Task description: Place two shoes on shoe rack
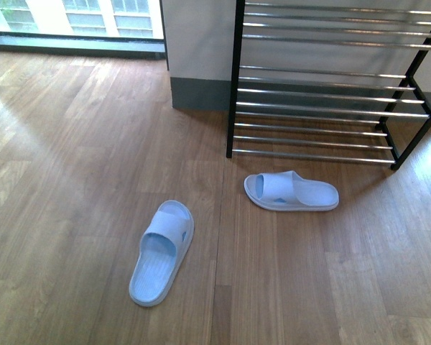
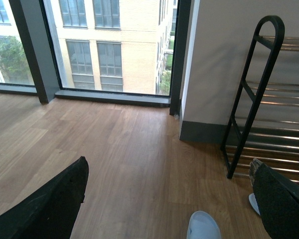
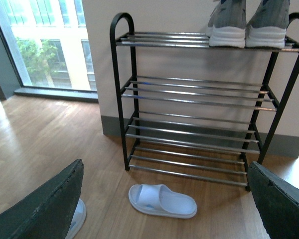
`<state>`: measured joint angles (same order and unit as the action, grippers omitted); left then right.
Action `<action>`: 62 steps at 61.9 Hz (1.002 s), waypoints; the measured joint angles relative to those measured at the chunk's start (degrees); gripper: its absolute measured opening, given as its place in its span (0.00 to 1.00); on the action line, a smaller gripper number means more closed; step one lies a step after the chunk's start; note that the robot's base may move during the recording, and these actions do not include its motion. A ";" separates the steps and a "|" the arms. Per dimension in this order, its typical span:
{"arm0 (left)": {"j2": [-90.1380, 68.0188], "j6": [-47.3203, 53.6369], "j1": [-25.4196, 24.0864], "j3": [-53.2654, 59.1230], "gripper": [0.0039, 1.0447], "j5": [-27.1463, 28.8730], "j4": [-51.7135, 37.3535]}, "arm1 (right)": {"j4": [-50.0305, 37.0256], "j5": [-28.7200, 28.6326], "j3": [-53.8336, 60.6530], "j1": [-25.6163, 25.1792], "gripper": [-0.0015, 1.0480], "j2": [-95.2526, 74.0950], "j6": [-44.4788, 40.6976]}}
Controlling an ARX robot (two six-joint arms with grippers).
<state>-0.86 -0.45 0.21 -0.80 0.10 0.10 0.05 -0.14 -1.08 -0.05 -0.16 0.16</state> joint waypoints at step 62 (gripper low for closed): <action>0.00 0.00 0.00 0.00 0.91 0.00 0.00 | 0.00 0.13 -0.02 0.00 0.91 0.00 0.00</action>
<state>-0.86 -0.45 0.21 -0.80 0.10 0.10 0.05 -0.01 -1.10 -0.05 -0.16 0.16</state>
